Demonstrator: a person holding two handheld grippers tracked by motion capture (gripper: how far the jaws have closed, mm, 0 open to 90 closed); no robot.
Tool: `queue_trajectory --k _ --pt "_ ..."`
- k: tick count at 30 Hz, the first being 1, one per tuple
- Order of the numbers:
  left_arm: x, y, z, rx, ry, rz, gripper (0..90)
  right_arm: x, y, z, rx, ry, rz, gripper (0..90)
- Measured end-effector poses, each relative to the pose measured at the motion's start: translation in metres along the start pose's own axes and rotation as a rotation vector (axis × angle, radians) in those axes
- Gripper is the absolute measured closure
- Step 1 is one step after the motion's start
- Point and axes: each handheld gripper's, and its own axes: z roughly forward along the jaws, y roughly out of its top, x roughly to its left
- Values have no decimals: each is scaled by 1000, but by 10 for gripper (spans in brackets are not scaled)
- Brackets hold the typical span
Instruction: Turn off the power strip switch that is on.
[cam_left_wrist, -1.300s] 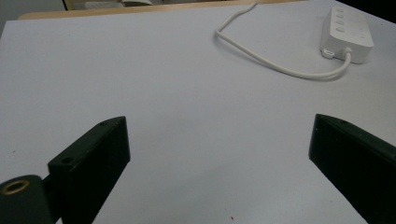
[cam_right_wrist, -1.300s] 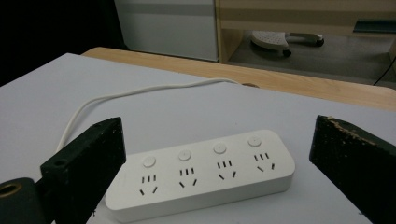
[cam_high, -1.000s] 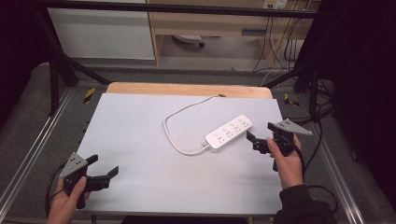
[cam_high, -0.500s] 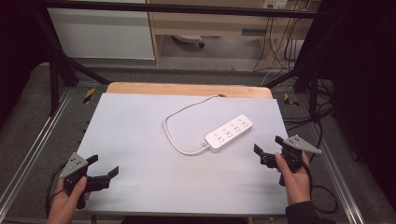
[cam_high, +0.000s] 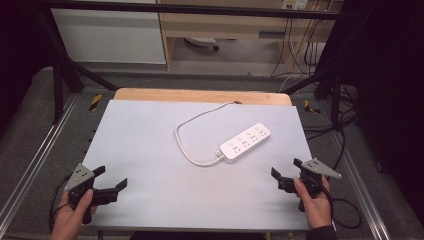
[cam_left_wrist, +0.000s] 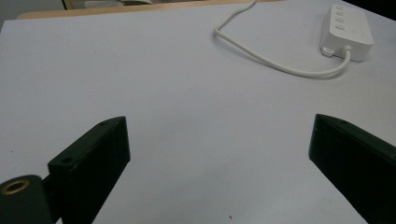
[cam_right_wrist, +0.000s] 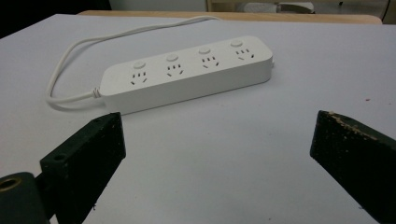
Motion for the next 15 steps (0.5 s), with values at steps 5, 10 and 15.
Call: queue_trajectory --k 5,10,15 --pt "0 0 0 -1 0 -1 50 7 -5 4 23 22 -14 34" --pt "-1 0 0 -3 -4 4 50 14 -10 12 52 45 -23 33" --pt "-1 1 0 -3 -3 4 50 13 -16 20 98 27 -31 35"
